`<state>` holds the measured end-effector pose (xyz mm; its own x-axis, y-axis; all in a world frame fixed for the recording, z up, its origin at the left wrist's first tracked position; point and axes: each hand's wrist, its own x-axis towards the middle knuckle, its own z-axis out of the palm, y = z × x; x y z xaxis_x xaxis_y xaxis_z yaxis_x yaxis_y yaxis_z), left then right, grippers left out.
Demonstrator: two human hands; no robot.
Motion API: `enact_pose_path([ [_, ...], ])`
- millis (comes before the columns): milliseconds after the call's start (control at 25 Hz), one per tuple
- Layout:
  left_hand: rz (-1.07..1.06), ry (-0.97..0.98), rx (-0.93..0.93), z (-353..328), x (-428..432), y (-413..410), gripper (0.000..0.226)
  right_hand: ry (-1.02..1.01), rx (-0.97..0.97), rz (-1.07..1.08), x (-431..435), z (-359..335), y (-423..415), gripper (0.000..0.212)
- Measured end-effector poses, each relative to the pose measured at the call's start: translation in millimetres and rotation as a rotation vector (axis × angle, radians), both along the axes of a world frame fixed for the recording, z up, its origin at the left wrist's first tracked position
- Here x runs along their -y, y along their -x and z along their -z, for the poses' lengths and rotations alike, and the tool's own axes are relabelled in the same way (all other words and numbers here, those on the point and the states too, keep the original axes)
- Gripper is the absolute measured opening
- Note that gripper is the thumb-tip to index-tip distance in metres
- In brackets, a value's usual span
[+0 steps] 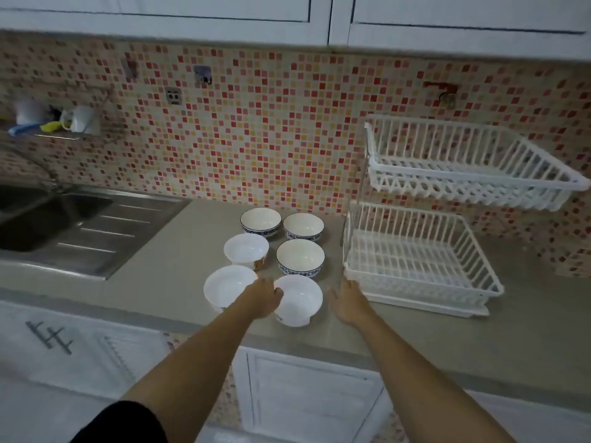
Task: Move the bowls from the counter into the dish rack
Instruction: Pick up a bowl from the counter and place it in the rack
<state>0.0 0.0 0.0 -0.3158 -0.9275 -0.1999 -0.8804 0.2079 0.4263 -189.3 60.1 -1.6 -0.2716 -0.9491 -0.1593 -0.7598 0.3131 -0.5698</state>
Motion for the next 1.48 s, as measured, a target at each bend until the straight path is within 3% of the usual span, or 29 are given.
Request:
enact_pose_path([
  [280,-0.149,0.01,0.056,71.6,27.1,16.2,0.046,-0.183,0.217,0.261,50.1,81.8,-20.1,0.062],
  [520,-0.253,-0.135,-0.11,105.4,41.7,20.5,0.041,-0.183,0.456,0.36,64.0,111.8,-38.0,0.038],
  [760,-0.235,-0.115,-0.24,65.3,37.4,9.6,0.04,0.042,0.576,0.286,48.9,69.3,-46.2,0.036],
  [1040,-0.057,0.161,-0.38,-48.0,58.0,-4.0,0.027,0.351,0.155,0.109,26.6,-45.8,-35.1,0.046],
  [1360,0.18,0.542,-0.653,-164.0,37.1,25.9,0.045,0.734,-0.106,0.016,-7.2,-179.8,9.0,0.06],
  [1480,0.315,0.699,-0.707,-196.6,35.6,45.1,0.055,0.8,-0.412,-0.015,-16.0,-216.0,32.9,0.068],
])
